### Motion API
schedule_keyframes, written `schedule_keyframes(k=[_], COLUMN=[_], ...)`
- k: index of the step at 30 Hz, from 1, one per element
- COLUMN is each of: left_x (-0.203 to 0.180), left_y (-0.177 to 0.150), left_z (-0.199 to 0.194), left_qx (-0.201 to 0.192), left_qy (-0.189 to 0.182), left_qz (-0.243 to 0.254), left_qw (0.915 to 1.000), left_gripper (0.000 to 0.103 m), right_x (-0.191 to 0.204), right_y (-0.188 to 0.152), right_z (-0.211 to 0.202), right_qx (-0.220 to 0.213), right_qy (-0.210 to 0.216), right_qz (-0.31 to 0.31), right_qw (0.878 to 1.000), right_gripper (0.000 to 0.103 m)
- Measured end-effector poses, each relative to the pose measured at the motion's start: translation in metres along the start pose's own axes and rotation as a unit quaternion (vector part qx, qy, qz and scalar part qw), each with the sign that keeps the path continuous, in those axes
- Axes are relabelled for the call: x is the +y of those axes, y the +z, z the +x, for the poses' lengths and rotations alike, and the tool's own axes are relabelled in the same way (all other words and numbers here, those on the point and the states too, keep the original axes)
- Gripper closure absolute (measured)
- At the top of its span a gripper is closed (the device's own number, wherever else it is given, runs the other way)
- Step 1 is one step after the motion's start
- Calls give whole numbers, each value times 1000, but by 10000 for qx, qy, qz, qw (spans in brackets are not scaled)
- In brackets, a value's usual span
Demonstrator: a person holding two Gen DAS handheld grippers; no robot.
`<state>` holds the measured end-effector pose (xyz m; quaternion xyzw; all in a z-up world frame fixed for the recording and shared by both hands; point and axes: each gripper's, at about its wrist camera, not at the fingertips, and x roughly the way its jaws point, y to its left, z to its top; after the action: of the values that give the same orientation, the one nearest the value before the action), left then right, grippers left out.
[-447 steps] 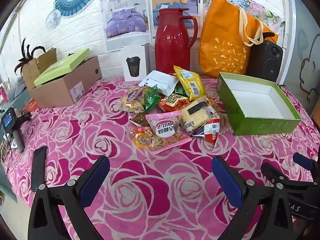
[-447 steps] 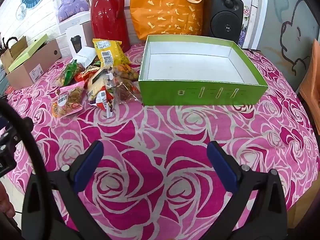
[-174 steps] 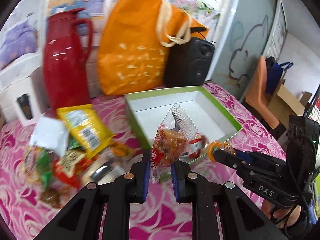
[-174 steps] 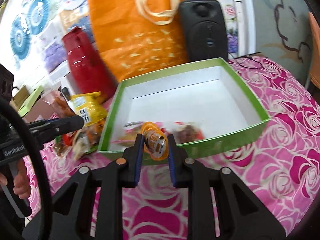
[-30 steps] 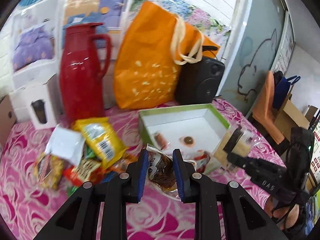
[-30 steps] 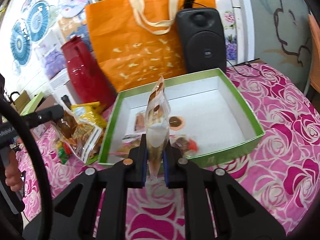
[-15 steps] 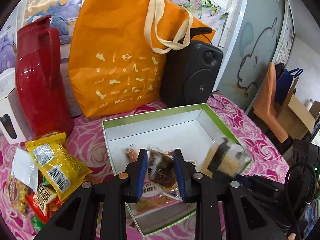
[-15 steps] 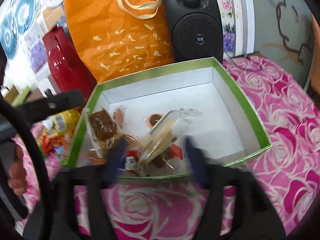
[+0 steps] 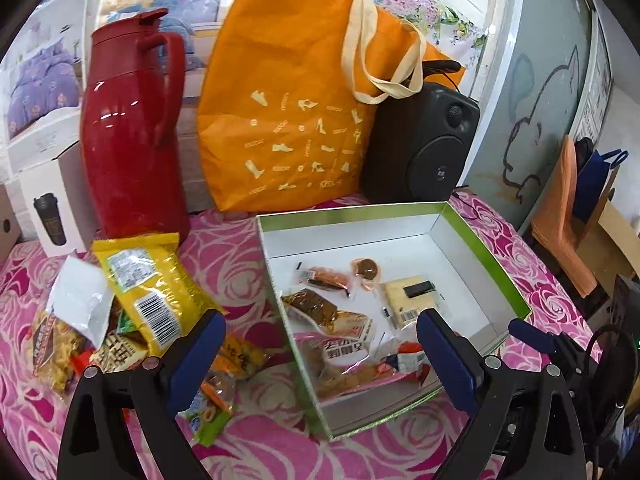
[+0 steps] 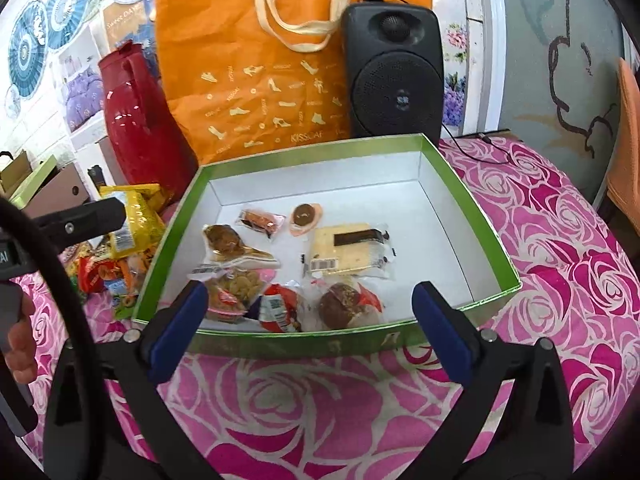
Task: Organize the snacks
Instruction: 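Lower both held snacks into the green box and open both grippers, then grasp the blue candy pack with the right gripper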
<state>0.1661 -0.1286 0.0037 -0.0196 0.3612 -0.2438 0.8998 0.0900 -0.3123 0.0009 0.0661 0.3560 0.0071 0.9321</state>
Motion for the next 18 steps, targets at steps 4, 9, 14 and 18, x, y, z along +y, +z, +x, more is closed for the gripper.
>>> schedule_keyframes(k=[4,9,14,18], left_x=[13,47,93,125], left_y=[-5,-25,-54,-79], left_z=[-24,-59,-83,-97], left_qx=[-115,-212,-140,-60], left_qy=[160,586,1056,1227], left_qz=[-121,-344,-716,-985], left_qw=[9997,9975,9917,9875], left_gripper=[5,5,5,5], right_x=[22,58,108,143], right_y=[4,3,-10,-24], right_z=[-16,-26,-15,2], right_qx=[-160,-275,242,682], right_qy=[197,774,1565,1847], right_qz=[-193,-358,-810,-980], right_qw=[9995,9960,9841,9755], right_gripper=[1,1,1,1])
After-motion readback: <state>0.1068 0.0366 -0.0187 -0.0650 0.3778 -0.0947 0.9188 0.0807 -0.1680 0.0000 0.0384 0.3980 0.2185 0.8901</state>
